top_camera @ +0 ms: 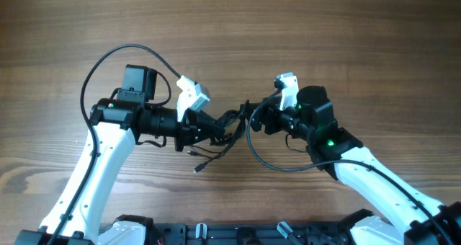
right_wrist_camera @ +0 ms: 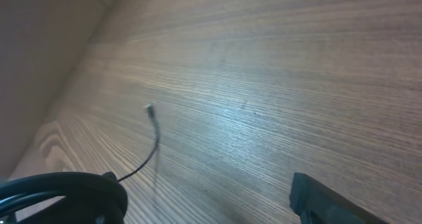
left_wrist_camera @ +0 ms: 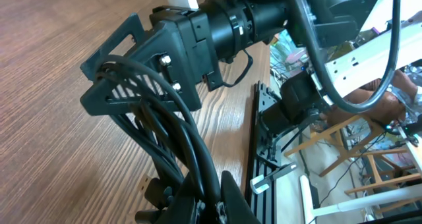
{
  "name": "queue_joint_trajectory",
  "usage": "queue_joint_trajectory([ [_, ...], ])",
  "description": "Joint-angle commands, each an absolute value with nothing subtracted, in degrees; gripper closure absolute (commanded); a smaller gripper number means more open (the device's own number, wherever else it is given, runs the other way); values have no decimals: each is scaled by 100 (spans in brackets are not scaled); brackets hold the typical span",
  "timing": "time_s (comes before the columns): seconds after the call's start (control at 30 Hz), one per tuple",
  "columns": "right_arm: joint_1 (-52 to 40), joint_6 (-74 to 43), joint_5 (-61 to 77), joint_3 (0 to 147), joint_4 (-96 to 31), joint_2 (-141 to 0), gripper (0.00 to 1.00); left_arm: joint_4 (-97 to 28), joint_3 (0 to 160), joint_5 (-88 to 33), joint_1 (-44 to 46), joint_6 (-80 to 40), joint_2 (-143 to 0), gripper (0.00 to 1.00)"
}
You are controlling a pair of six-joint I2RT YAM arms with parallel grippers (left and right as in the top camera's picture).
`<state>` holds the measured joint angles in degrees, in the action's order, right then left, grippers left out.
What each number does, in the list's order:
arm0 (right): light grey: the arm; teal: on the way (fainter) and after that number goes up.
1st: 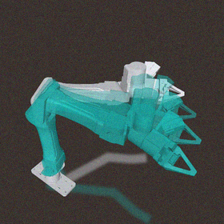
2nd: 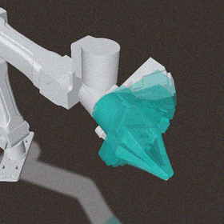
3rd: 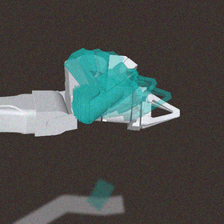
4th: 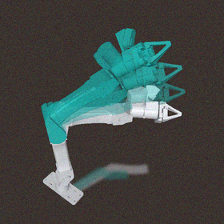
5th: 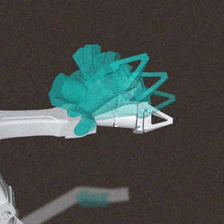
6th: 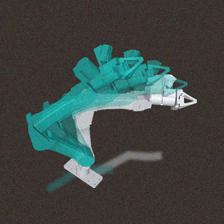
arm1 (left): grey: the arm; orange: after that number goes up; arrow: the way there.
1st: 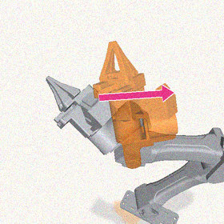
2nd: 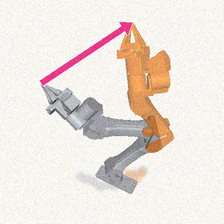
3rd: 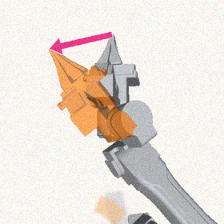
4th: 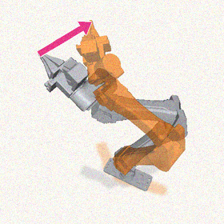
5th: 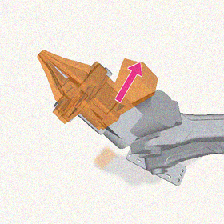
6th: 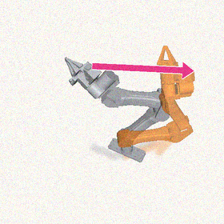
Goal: Untangle cables
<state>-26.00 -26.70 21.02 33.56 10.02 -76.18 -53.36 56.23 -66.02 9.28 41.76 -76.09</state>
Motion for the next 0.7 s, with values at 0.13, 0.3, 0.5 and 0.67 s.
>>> queue_joint_trajectory([
  [0.13, -2294, -2228, 3540, 3354, 1852, -7929, 15, -5463, 5732, -7771, 965, 4355, -7426, 96],
  [0.3, -2366, -2663, 4834, 3354, 2735, -7929, 43, -5446, 5732, -8569, 965, 4801, -7426, 96],
  [0.5, -2471, -3234, 4939, 3354, 3597, -7929, 96, -5408, 5732, -8680, 1205, 4799, -7426, 96],
  [0.67, -2469, -3315, 4239, 3354, 3905, -7929, 96, -5406, 5732, -8685, 1662, 4779, -7426, 96],
])
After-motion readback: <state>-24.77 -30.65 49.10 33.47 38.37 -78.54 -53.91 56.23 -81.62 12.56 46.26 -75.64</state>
